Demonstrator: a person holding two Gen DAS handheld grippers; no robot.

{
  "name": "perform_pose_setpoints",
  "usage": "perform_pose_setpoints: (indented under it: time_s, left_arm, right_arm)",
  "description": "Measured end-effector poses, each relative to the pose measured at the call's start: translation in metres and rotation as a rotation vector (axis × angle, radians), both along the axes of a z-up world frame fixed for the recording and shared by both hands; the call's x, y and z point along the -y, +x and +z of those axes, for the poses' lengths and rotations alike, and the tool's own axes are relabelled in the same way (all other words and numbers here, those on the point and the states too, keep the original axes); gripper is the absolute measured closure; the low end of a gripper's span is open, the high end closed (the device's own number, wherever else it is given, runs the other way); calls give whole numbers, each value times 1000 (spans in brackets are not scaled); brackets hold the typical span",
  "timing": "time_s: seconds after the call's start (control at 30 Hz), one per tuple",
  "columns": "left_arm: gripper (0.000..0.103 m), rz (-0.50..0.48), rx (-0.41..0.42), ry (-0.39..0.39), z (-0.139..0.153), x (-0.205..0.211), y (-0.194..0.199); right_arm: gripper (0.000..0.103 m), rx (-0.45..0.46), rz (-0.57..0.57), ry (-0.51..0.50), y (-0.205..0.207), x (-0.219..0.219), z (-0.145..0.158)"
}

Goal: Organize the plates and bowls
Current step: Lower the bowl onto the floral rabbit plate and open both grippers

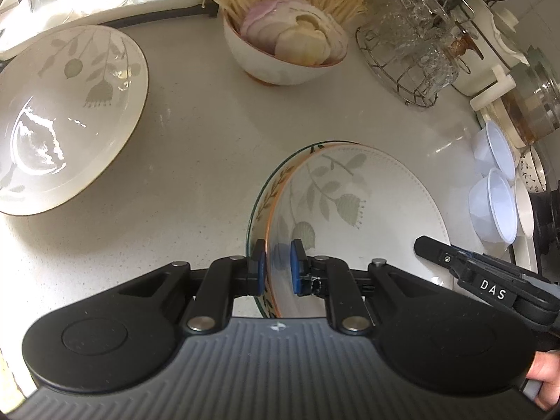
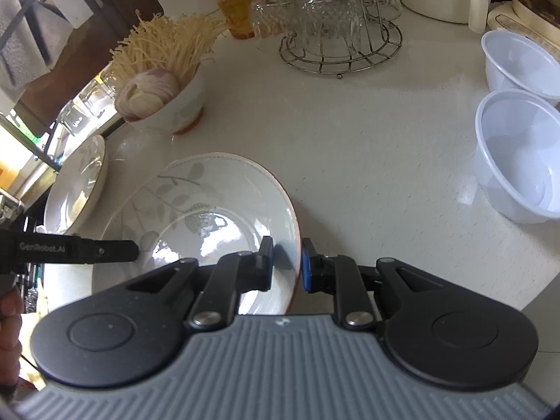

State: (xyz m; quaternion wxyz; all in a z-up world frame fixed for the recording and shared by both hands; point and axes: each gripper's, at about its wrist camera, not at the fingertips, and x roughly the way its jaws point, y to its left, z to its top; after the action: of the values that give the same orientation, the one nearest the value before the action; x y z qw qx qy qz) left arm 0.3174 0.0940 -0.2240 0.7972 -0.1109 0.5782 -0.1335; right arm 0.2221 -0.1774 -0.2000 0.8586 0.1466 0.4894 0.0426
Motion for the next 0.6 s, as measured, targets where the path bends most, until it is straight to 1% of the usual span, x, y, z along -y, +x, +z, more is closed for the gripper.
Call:
perform_pose_setpoints:
  time_s: [0.13,0.27,0.43,0.6]
  left_arm:
    - [87,8,-12,-18,0,-1,3]
    - [87,13,-34,-52,-2,-7,5]
    - [86,7,-43,-67,3,-15,5]
    - [86,23,-61,-101,4,-24,4]
  right_arm:
    - [82,-1,-5,6,3,0,-2]
    - [82,7,-11,12,4,-1,-3]
    - [82,17,-18,16,6,-2,-4]
    - [82,22,-16,17,7,-3,-4]
